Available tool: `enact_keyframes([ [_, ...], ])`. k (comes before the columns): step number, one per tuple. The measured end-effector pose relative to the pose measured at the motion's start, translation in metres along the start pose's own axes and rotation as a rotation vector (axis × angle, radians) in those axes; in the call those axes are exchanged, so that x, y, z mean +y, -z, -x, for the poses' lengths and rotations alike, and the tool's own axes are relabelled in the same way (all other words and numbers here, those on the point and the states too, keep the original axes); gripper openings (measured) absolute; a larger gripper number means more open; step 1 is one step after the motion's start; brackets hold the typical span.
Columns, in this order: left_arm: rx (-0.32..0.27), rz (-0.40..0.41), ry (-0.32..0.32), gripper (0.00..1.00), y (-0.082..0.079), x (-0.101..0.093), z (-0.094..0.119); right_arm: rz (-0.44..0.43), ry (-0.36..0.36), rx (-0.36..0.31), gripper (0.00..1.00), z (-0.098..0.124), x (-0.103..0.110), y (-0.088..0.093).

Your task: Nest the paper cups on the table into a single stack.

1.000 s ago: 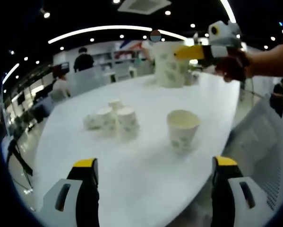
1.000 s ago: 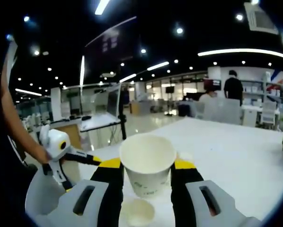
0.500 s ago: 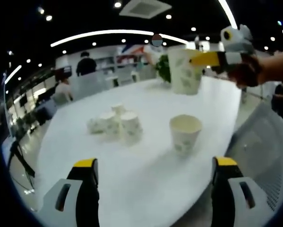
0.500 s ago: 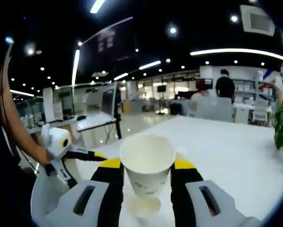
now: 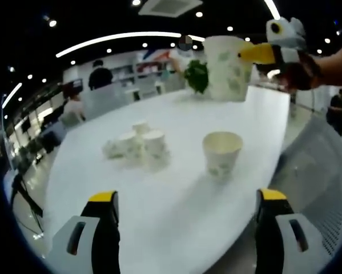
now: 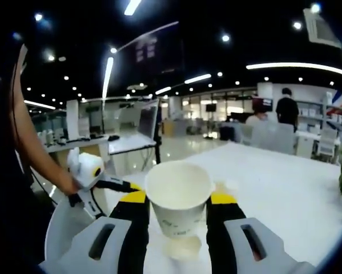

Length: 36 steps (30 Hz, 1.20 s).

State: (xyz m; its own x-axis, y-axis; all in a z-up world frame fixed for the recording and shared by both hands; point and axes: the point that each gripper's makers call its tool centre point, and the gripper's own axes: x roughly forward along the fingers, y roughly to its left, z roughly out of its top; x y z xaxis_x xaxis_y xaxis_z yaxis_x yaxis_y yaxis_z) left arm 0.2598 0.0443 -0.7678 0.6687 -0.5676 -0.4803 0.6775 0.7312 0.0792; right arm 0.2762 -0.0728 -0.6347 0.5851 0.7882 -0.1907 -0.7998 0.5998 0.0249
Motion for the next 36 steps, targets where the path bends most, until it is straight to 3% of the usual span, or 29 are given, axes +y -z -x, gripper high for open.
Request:
enact_keyframes([
  [17,0.015,0.032,0.014,0.99,0.003,-0.002,-0.003,0.001,-0.029,-0.026,0.36,-0.006,-0.009,0.009],
  [36,0.039,0.019,0.018,0.99,0.007,-0.002,-0.004,-0.004,-0.022,-0.019,0.36,-0.015,-0.014,0.046],
])
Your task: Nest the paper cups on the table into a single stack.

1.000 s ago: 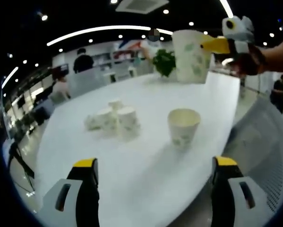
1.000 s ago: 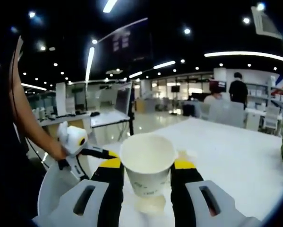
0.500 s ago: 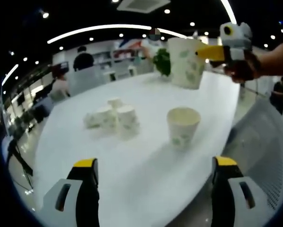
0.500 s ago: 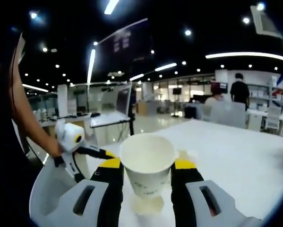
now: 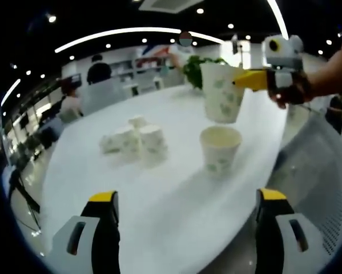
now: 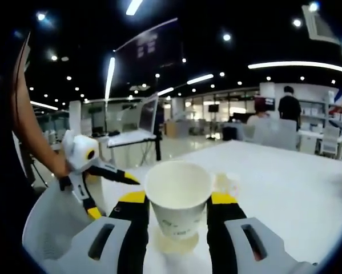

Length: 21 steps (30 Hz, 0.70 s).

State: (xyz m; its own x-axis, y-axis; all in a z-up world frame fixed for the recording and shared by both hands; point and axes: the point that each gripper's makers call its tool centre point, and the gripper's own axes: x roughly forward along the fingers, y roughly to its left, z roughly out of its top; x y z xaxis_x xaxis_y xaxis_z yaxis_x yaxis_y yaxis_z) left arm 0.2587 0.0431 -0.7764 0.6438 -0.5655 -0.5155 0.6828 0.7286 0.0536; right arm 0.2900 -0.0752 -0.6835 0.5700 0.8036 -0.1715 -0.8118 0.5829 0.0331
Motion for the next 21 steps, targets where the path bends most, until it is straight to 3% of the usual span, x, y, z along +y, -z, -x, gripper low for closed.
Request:
enact_keyframes([
  [11,0.003,-0.004,-0.003,0.99,0.0,0.0,0.0,0.003,0.002,-0.002,0.36,-0.004,0.003,0.009],
  [21,0.007,-0.007,-0.005,0.99,0.001,0.0,0.001,-0.004,-0.002,0.027,0.36,-0.009,0.006,0.028],
])
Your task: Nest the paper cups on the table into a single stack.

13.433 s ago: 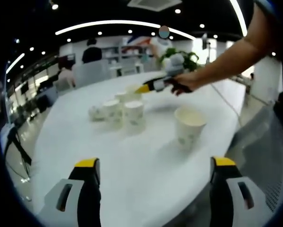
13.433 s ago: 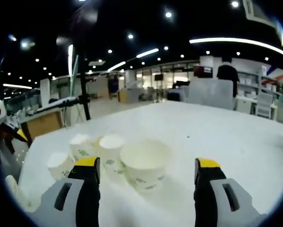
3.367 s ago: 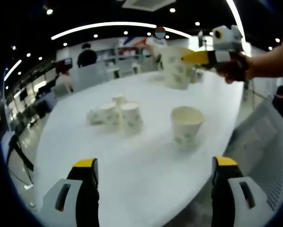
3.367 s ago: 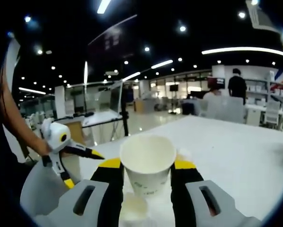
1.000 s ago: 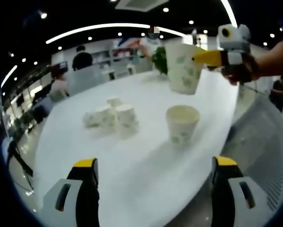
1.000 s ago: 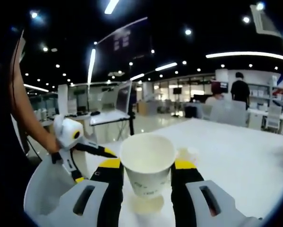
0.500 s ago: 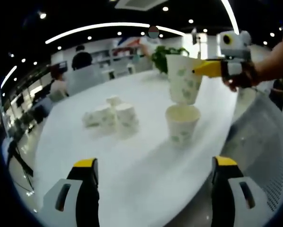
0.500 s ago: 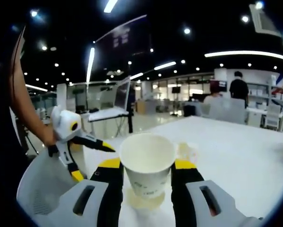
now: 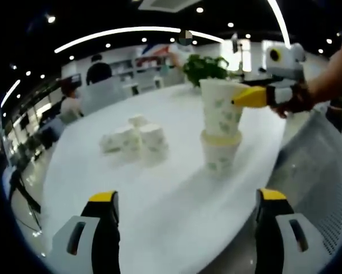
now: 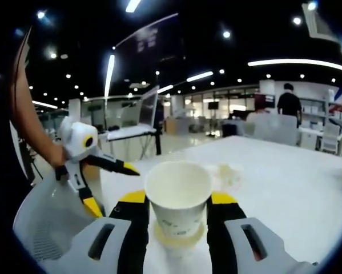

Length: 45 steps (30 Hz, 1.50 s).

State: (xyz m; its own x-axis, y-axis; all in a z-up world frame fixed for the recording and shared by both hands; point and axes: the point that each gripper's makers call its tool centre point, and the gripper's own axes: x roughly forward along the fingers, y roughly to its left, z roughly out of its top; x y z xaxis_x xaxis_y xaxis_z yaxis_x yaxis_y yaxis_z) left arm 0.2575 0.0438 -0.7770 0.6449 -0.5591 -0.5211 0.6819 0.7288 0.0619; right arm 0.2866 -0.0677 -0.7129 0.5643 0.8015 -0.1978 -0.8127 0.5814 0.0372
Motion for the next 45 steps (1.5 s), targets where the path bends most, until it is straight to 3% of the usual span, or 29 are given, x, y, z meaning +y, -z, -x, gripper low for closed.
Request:
enact_keyframes([
  [21,0.008,-0.001,-0.002,0.98,0.003,0.002,0.0,-0.027,0.002,0.113,0.36,-0.011,-0.002,0.045],
  [34,0.013,0.001,0.0,0.98,0.004,0.001,0.0,-0.001,0.012,0.136,0.38,-0.014,-0.003,0.05],
  [45,0.021,-0.001,-0.002,0.98,0.006,0.002,-0.001,-0.009,-0.001,0.147,0.46,-0.014,-0.001,0.05],
])
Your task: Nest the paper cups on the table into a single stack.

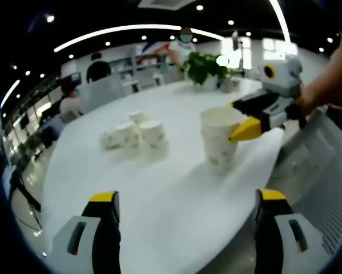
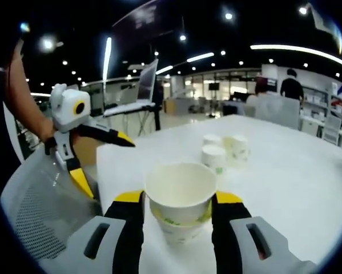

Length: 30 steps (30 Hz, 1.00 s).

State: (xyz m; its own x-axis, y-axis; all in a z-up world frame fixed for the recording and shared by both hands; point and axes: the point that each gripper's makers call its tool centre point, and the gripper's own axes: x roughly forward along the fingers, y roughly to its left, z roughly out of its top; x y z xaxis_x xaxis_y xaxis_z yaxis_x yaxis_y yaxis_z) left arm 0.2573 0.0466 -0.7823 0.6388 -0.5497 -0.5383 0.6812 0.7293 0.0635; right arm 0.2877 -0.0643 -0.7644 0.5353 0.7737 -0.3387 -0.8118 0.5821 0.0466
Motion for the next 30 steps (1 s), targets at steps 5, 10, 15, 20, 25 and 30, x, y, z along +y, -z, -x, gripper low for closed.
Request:
enact_keyframes([
  [5,0.01,0.0,0.0,0.98,0.001,-0.001,0.0,-0.034,-0.006,-0.026,0.57,0.007,-0.003,-0.009],
  [10,0.011,0.002,-0.004,0.98,0.002,0.0,0.0,-0.027,0.003,-0.057,0.61,0.02,-0.012,-0.023],
  [15,0.006,0.015,-0.004,0.99,0.001,0.0,0.0,-0.04,0.021,-0.076,0.67,0.037,-0.028,-0.026],
  [20,0.002,0.012,-0.023,0.99,0.001,0.006,0.0,-0.097,0.062,-0.082,0.77,0.058,-0.043,-0.016],
  [25,0.014,0.006,-0.035,0.99,0.006,0.009,0.001,-0.077,0.065,-0.07,0.8,0.07,-0.048,-0.004],
  [30,-0.027,0.009,-0.038,0.99,0.0,0.011,0.004,-0.083,0.083,-0.073,0.8,0.074,-0.051,-0.008],
])
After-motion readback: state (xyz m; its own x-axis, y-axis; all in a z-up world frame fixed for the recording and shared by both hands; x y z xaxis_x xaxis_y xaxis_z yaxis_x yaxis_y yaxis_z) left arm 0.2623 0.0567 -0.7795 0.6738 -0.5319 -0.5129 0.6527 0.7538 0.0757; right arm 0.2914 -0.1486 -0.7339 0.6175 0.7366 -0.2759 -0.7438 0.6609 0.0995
